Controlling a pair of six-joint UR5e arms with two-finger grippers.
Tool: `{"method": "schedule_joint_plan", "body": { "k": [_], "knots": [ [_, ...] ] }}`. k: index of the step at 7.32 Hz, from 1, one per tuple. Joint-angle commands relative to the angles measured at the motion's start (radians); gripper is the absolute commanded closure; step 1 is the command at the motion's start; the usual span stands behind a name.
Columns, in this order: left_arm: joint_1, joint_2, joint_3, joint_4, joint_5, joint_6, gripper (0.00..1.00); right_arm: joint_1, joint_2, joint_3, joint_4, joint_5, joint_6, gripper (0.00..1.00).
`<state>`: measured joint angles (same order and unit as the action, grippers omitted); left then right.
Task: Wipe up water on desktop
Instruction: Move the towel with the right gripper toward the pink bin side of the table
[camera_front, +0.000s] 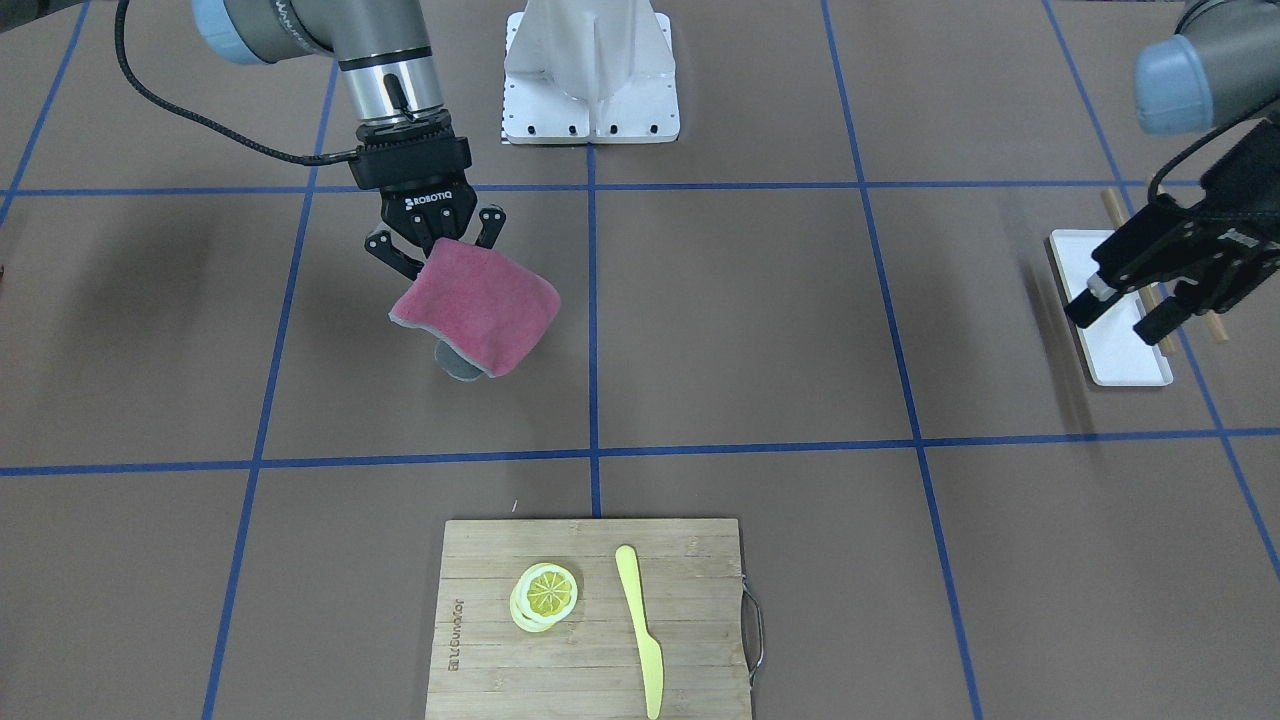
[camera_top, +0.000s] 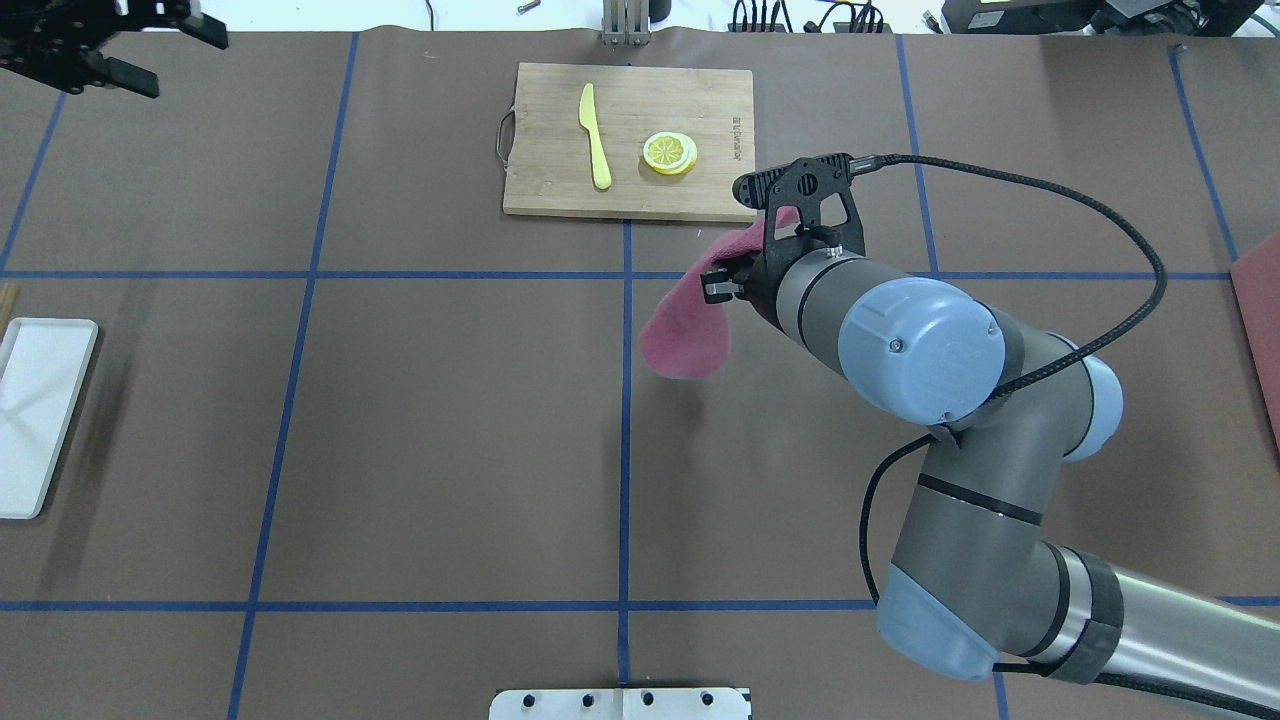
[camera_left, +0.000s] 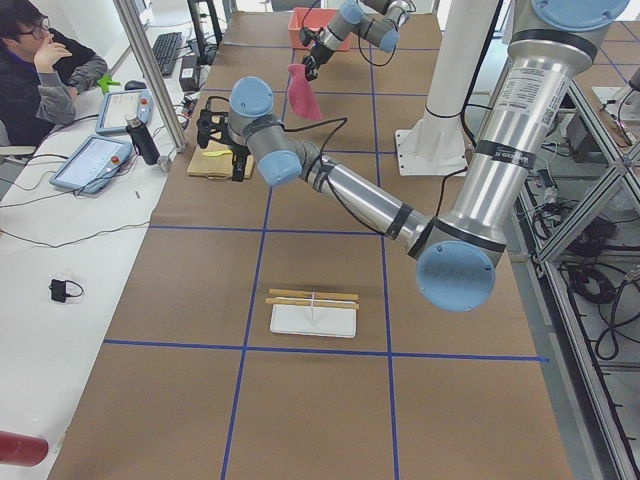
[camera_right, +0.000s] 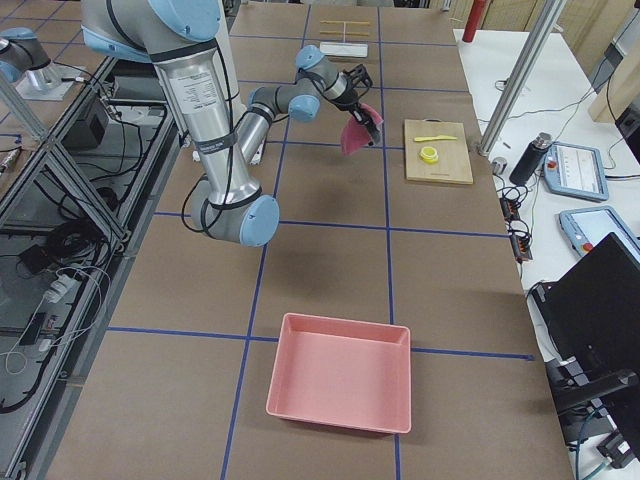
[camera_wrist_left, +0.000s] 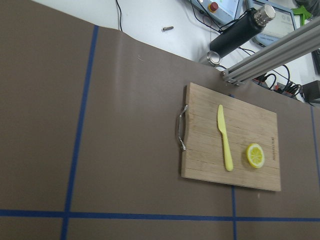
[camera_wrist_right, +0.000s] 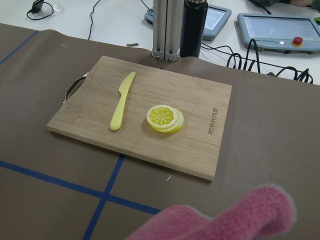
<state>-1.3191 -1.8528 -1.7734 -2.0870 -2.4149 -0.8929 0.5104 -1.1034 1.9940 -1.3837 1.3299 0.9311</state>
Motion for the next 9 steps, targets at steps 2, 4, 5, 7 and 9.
{"method": "schedule_joint_plan", "body": {
  "k": [2, 4, 5, 7, 9],
  "knots": [
    [-0.139, 0.073, 0.002, 0.202, 0.02, 0.485, 0.02, 0.028, 0.001, 0.02, -0.073, 0.018, -0.018, 1.0],
    [-0.176, 0.116, 0.006, 0.425, 0.132, 0.781, 0.02, 0.031, 0.004, 0.124, -0.243, 0.02, -0.028, 1.0],
    [-0.178, 0.156, 0.006, 0.518, 0.204, 0.919, 0.02, 0.033, 0.008, 0.162, -0.321, 0.02, -0.029, 1.0],
    [-0.236, 0.223, 0.081, 0.593, 0.215, 1.113, 0.02, 0.049, 0.005, 0.169, -0.336, 0.041, -0.06, 1.0],
    [-0.247, 0.283, 0.189, 0.59, 0.215, 1.12, 0.02, 0.073, 0.016, 0.201, -0.516, 0.087, -0.092, 1.0]
  ]
}}
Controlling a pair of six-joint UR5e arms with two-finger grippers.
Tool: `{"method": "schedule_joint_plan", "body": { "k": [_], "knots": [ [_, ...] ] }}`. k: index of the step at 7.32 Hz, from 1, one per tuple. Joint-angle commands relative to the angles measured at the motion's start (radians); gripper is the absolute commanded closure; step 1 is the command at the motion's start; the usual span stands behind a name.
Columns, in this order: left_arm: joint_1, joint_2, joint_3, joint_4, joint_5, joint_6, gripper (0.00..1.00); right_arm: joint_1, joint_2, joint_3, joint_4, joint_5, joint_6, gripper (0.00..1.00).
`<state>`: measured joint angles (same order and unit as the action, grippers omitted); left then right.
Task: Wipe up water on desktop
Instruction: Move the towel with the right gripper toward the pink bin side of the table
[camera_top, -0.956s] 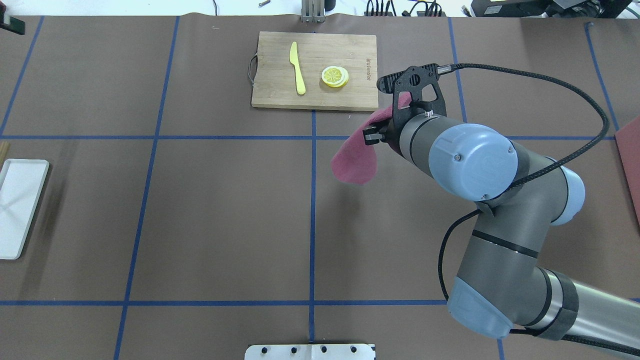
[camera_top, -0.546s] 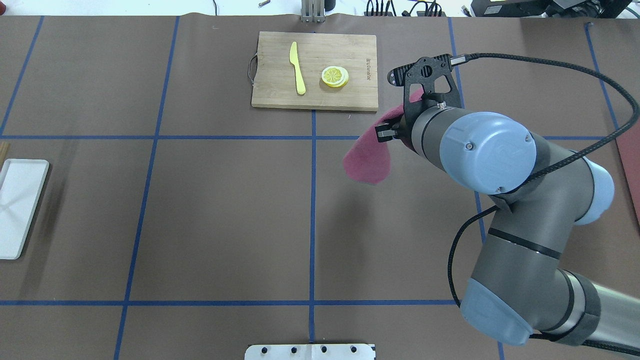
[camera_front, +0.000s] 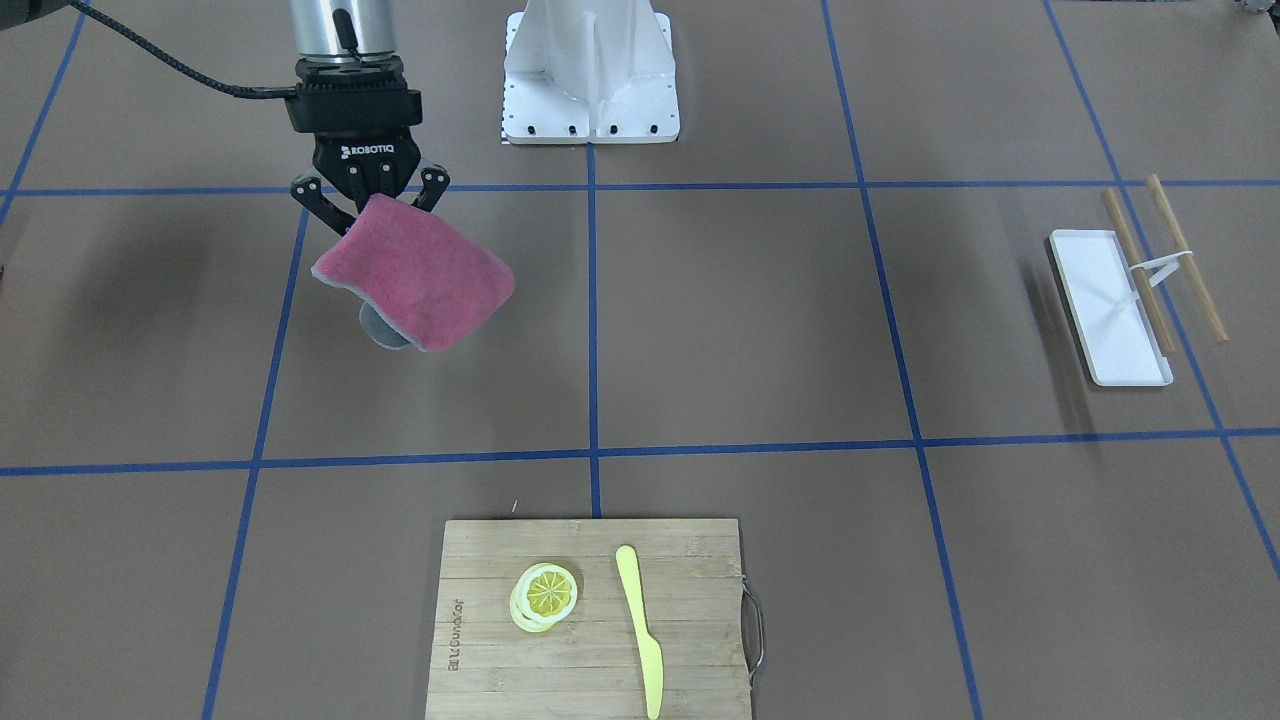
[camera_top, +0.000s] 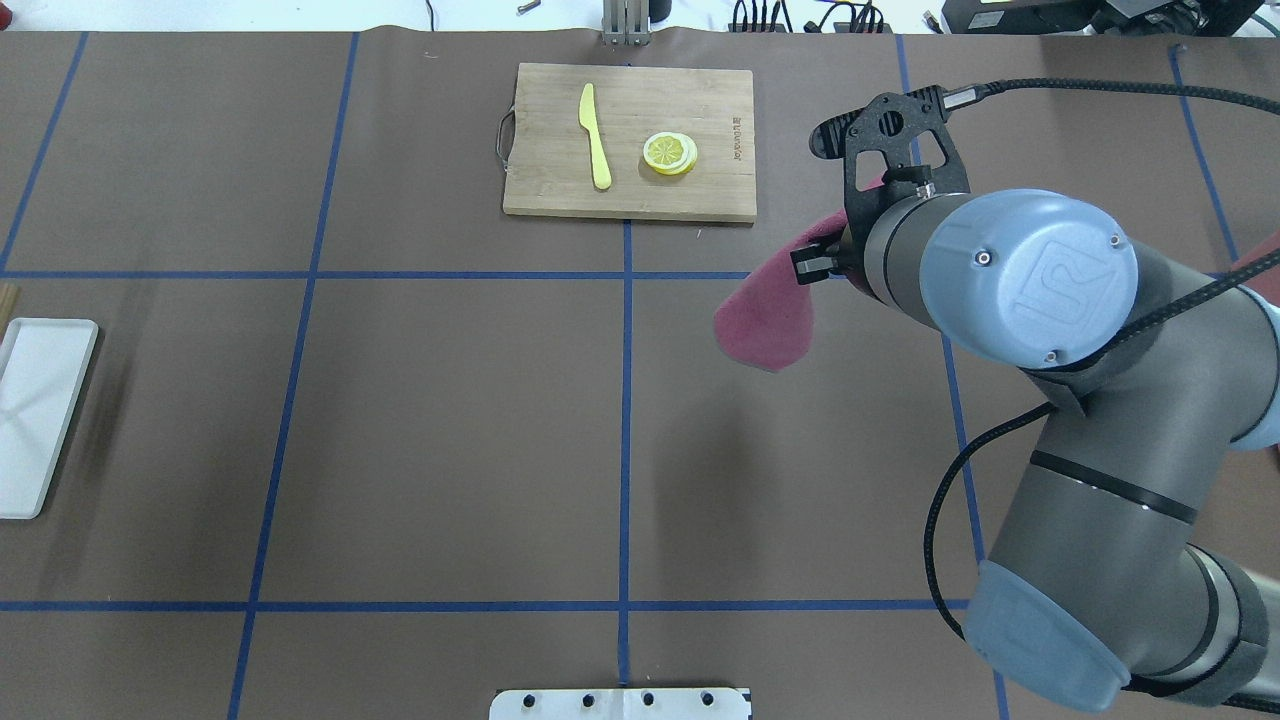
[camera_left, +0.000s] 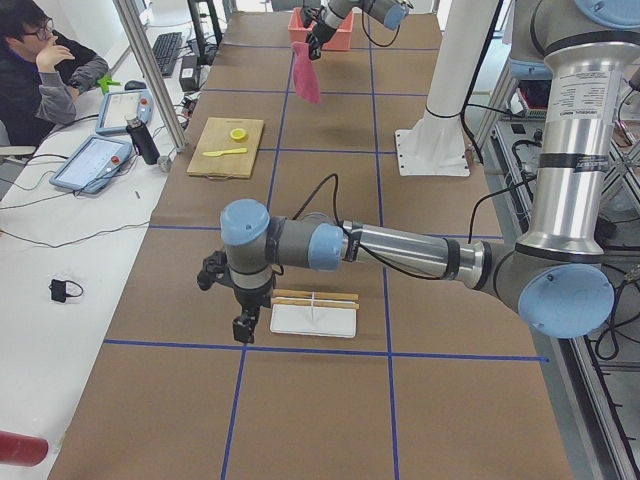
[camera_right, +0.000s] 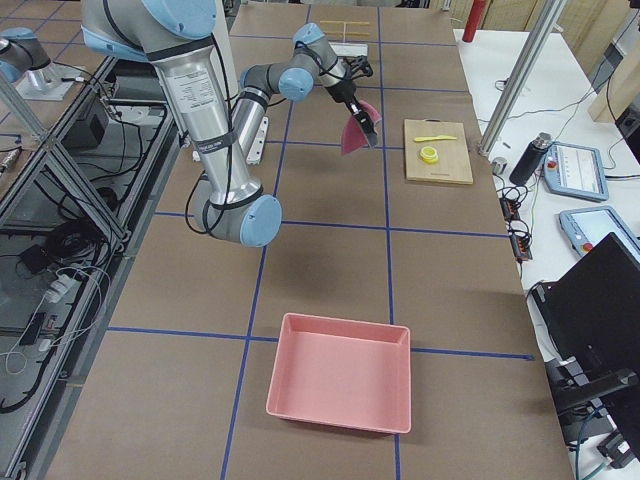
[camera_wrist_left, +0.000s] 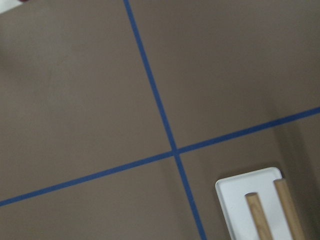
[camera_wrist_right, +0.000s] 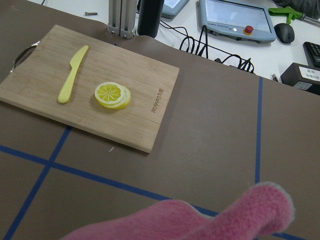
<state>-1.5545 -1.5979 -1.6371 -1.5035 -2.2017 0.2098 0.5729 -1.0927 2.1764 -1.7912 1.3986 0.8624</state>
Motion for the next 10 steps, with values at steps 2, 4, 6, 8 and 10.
{"method": "schedule_joint_plan", "body": {
  "k": [2, 4, 6, 8, 10],
  "knots": [
    [-0.016, 0.038, 0.053, 0.006, 0.0, 0.017, 0.02, 0.01, 0.001, 0.019, -0.36, 0.01, -0.136, 1.0],
    [-0.015, 0.038, 0.057, 0.005, -0.001, 0.016, 0.02, 0.004, -0.065, 0.019, -0.413, -0.009, -0.167, 1.0],
    [-0.015, 0.036, 0.059, 0.003, -0.001, 0.016, 0.02, 0.046, -0.078, 0.01, -0.415, -0.007, -0.3, 1.0],
    [-0.015, 0.036, 0.06, 0.003, -0.001, 0.016, 0.02, 0.157, -0.114, -0.021, -0.387, 0.009, -0.437, 1.0],
    [-0.013, 0.032, 0.059, 0.0, -0.001, 0.016, 0.02, 0.253, -0.273, -0.076, -0.145, 0.045, -0.572, 1.0]
  ]
}}
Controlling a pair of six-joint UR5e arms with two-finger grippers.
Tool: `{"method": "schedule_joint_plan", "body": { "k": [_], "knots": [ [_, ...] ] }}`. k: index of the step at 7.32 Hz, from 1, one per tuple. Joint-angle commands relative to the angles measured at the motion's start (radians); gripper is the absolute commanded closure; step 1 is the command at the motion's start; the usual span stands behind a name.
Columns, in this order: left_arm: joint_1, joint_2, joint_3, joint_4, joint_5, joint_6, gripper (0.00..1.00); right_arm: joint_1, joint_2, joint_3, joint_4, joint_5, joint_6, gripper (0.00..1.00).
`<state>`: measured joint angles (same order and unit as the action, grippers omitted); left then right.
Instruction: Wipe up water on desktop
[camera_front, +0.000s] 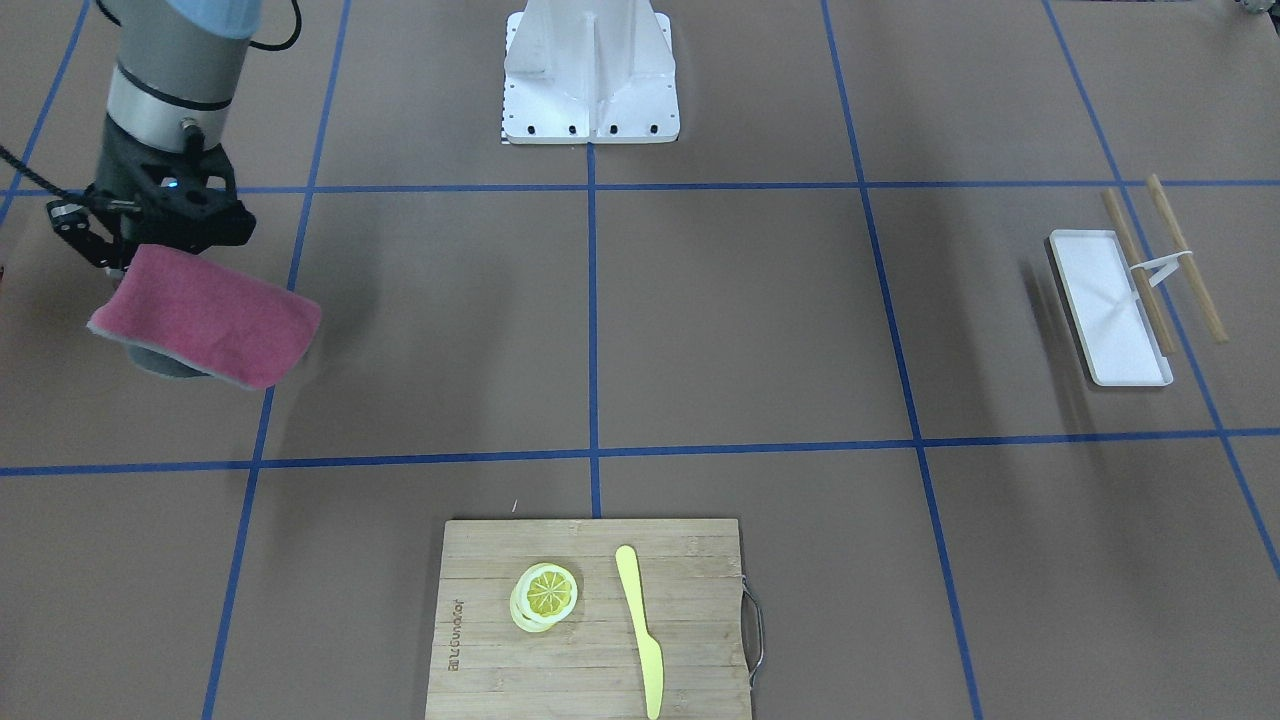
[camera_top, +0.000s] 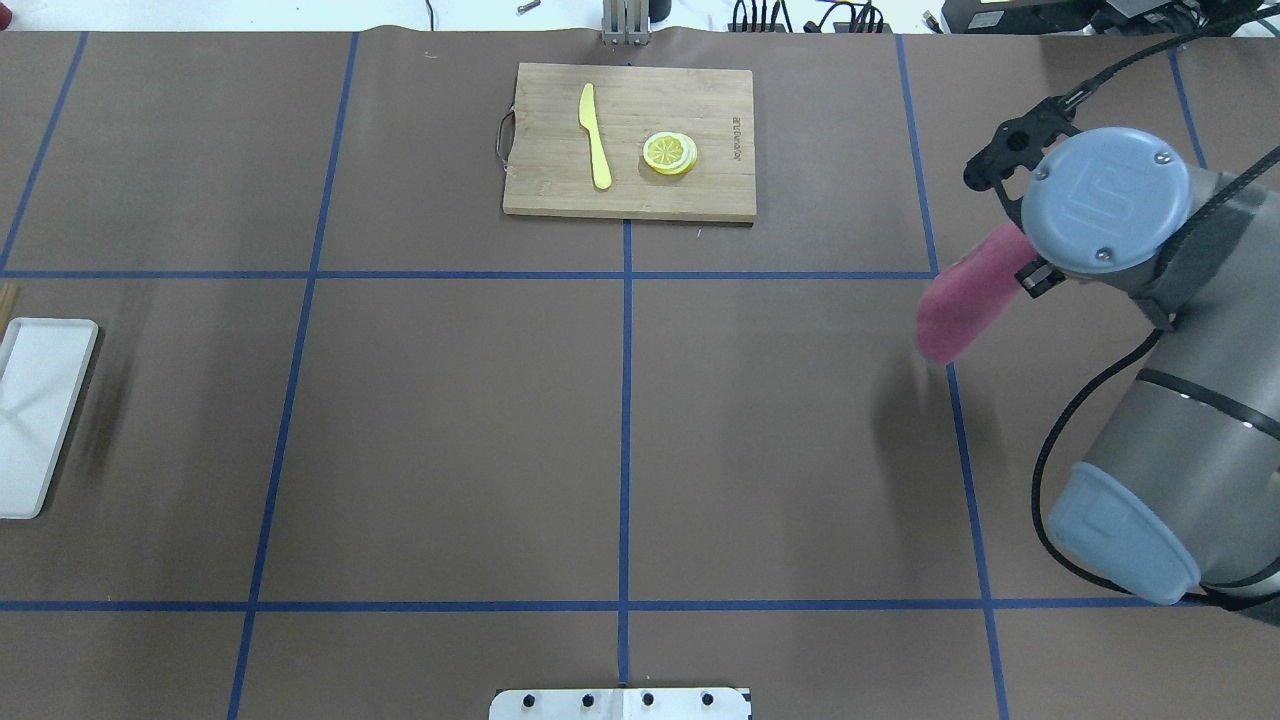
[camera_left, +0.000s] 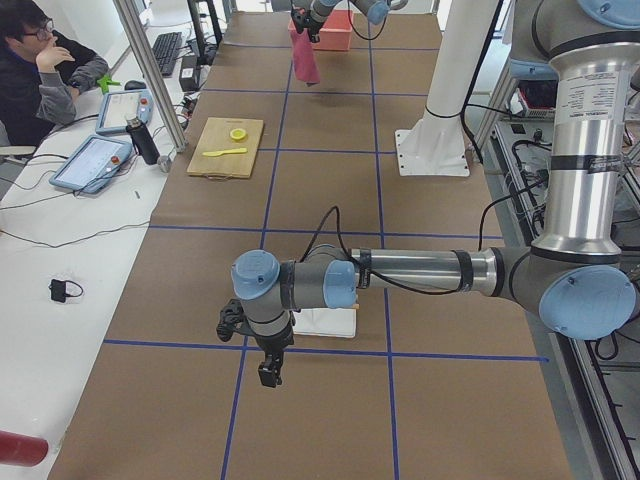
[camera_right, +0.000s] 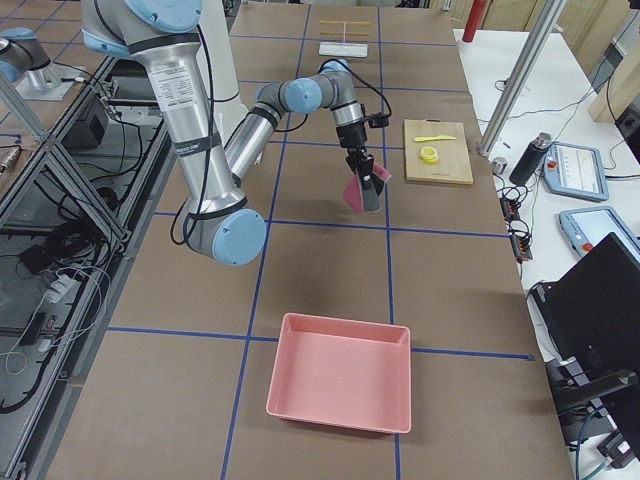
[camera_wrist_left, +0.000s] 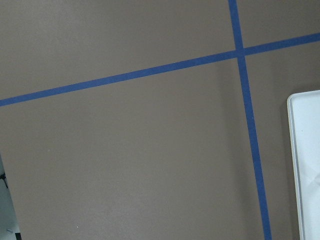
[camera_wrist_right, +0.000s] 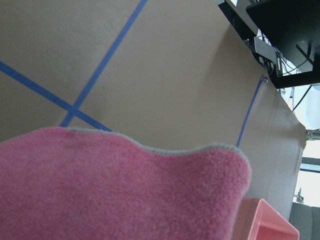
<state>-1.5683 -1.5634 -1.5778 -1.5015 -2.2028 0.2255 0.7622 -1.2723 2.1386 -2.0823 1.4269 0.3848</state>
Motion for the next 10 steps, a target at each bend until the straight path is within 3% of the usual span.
{"method": "schedule_joint_plan", "body": {
  "k": [1, 3, 5, 6, 7, 10],
  "knots": [
    [0.001, -0.004, -0.002, -0.002, -0.002, 0.0, 0.02, 0.098, -0.145, -0.075, 0.207, 0.015, -0.153, 1.0],
    [0.001, -0.004, -0.007, -0.002, -0.005, 0.0, 0.02, 0.153, -0.185, -0.257, 0.334, 0.0, -0.24, 1.0],
    [0.001, -0.006, -0.01, -0.003, -0.006, 0.0, 0.02, 0.224, -0.229, -0.493, 0.649, -0.009, -0.352, 1.0],
    [0.001, -0.006, -0.011, -0.003, -0.008, 0.0, 0.02, 0.238, -0.222, -0.535, 0.691, -0.013, -0.378, 1.0],
    [0.001, -0.006, -0.011, -0.003, -0.008, 0.0, 0.02, 0.233, -0.184, -0.551, 0.683, -0.011, -0.354, 1.0],
    [0.001, -0.004, -0.01, -0.009, -0.008, 0.0, 0.02, 0.062, -0.05, -0.595, 0.576, -0.014, -0.114, 1.0]
  ]
}}
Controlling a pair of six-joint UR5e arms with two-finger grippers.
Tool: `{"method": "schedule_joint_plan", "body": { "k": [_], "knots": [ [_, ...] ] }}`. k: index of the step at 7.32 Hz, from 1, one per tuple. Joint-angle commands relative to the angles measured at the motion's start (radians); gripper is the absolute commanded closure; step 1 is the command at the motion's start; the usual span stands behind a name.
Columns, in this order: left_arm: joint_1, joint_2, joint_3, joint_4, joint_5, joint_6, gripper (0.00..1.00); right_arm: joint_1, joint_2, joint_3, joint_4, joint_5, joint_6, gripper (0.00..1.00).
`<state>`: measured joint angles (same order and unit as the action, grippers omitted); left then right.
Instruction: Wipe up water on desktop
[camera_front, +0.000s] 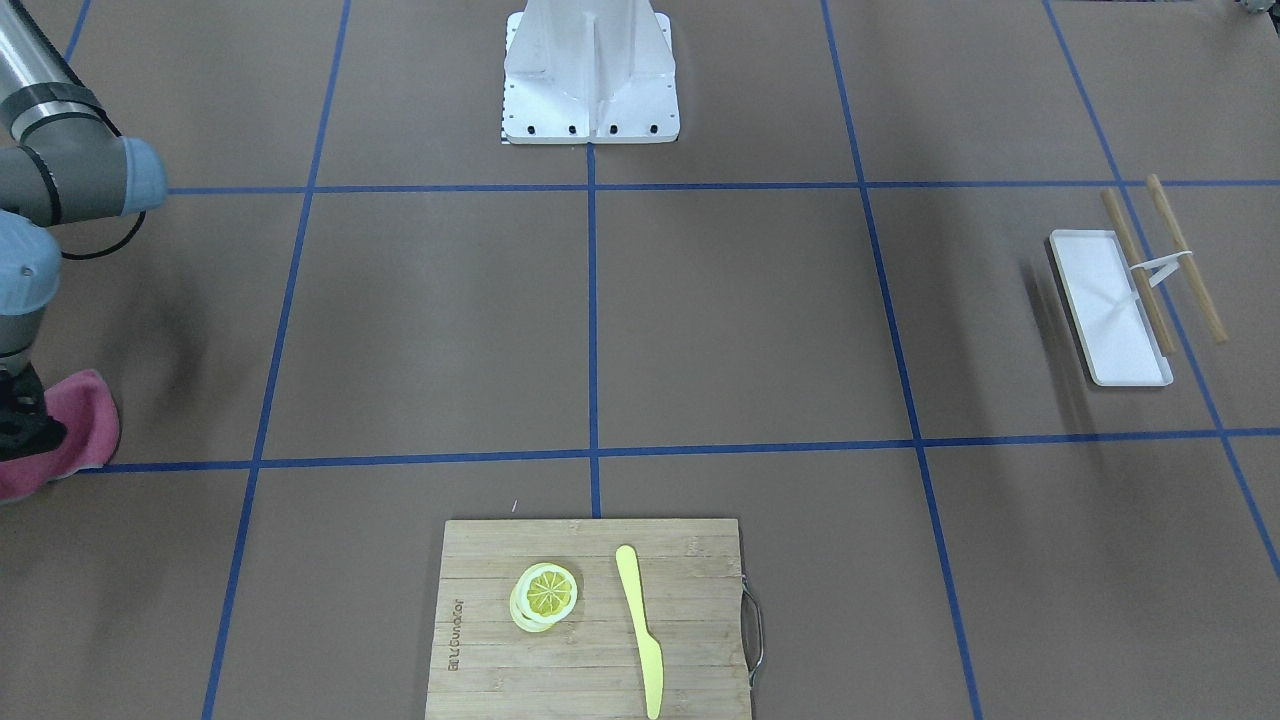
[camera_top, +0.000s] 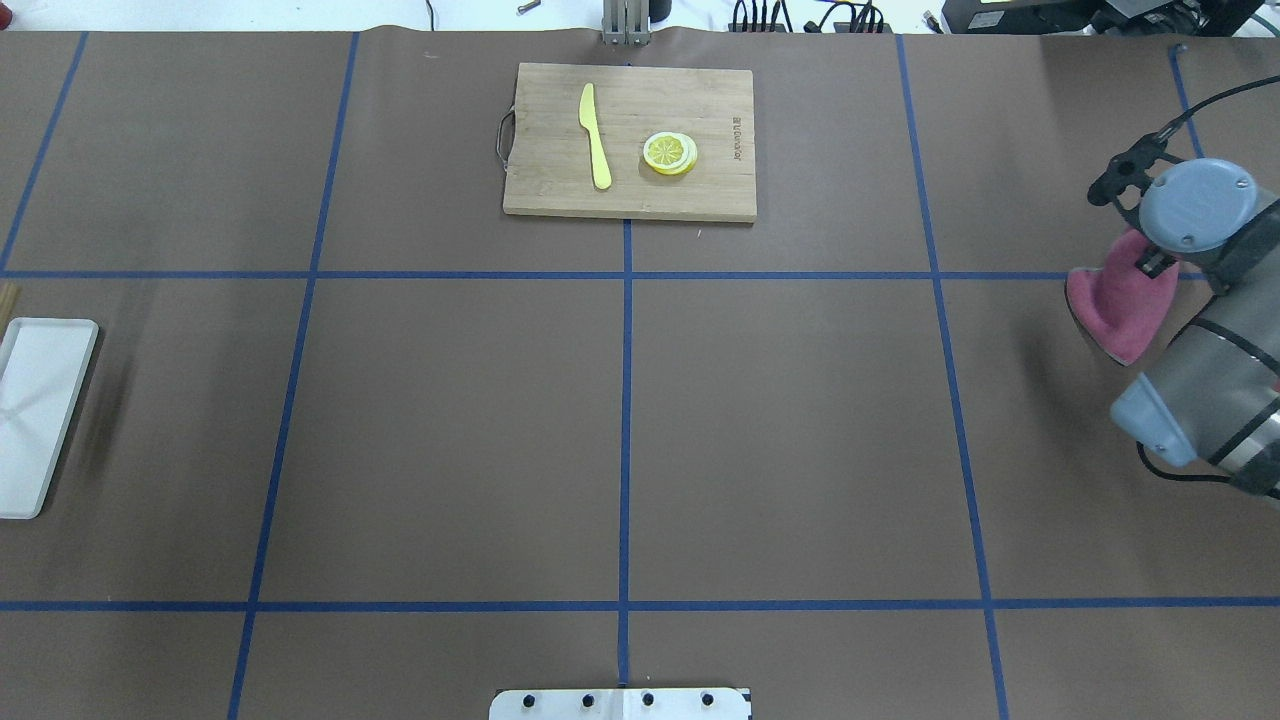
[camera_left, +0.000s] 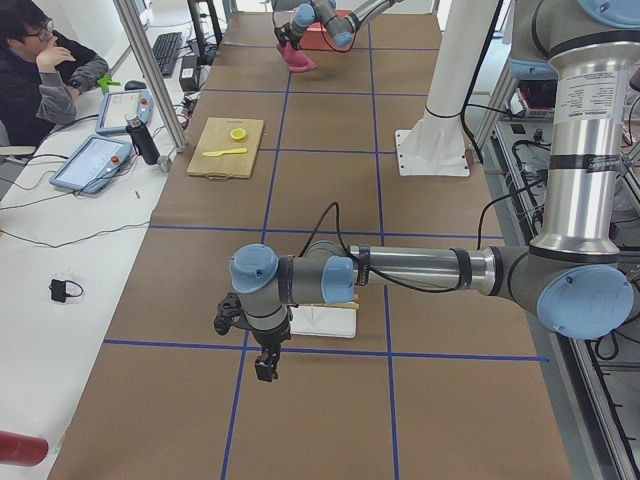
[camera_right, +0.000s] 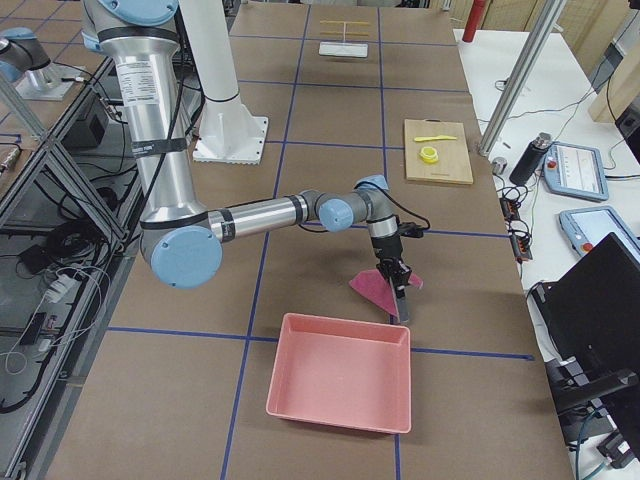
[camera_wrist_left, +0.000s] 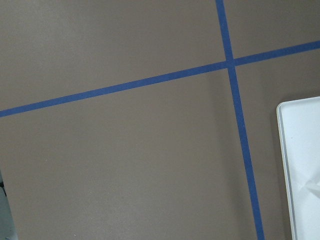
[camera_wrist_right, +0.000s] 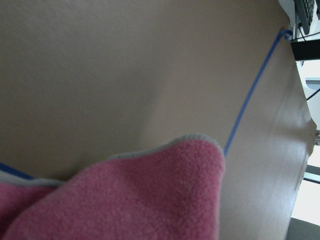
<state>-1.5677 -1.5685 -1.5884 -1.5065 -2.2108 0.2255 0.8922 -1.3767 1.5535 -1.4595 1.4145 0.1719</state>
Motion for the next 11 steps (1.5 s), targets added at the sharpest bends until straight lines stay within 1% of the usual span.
{"method": "schedule_joint_plan", "body": {
  "k": [1, 2, 3, 4, 5, 6, 7, 8, 9, 10, 11],
  "knots": [
    [0.0, 0.001, 0.002, -0.005, 0.0, 0.0, 0.02, -0.113, 0.094, 0.006, -0.088, 0.001, 0.174, 1.0],
    [0.0, 0.001, 0.002, -0.005, 0.0, 0.0, 0.02, -0.166, 0.158, 0.057, -0.207, 0.006, 0.249, 1.0],
    [0.0, 0.001, 0.002, -0.005, 0.0, 0.0, 0.02, -0.221, 0.21, 0.132, -0.346, 0.009, 0.323, 1.0],
    [0.0, 0.001, 0.002, -0.005, 0.0, 0.0, 0.02, -0.289, 0.237, 0.202, -0.445, 0.011, 0.419, 1.0],
    [0.0, -0.004, 0.004, -0.006, 0.0, 0.0, 0.02, -0.327, 0.261, 0.23, -0.496, 0.011, 0.481, 1.0],
    [0.0, -0.007, 0.004, -0.006, 0.0, 0.0, 0.02, -0.326, 0.245, 0.253, -0.496, 0.011, 0.474, 1.0],
    [0.0, -0.007, 0.002, -0.006, 0.0, 0.0, 0.02, -0.322, 0.196, 0.295, -0.495, 0.015, 0.462, 1.0],
    [0.0, -0.007, -0.002, -0.006, -0.001, 0.0, 0.02, -0.305, 0.123, 0.342, -0.489, 0.011, 0.396, 1.0],
    [0.0, -0.007, -0.004, -0.006, -0.001, 0.0, 0.02, -0.27, 0.051, 0.359, -0.48, 0.009, 0.361, 1.0],
    [0.0, -0.007, -0.001, -0.006, -0.001, 0.0, 0.02, -0.242, -0.023, 0.358, -0.408, 0.006, 0.324, 1.0],
    [0.0, -0.004, 0.007, -0.005, -0.001, 0.0, 0.02, -0.21, -0.126, 0.355, -0.265, 0.007, 0.267, 1.0]
  ]
}}
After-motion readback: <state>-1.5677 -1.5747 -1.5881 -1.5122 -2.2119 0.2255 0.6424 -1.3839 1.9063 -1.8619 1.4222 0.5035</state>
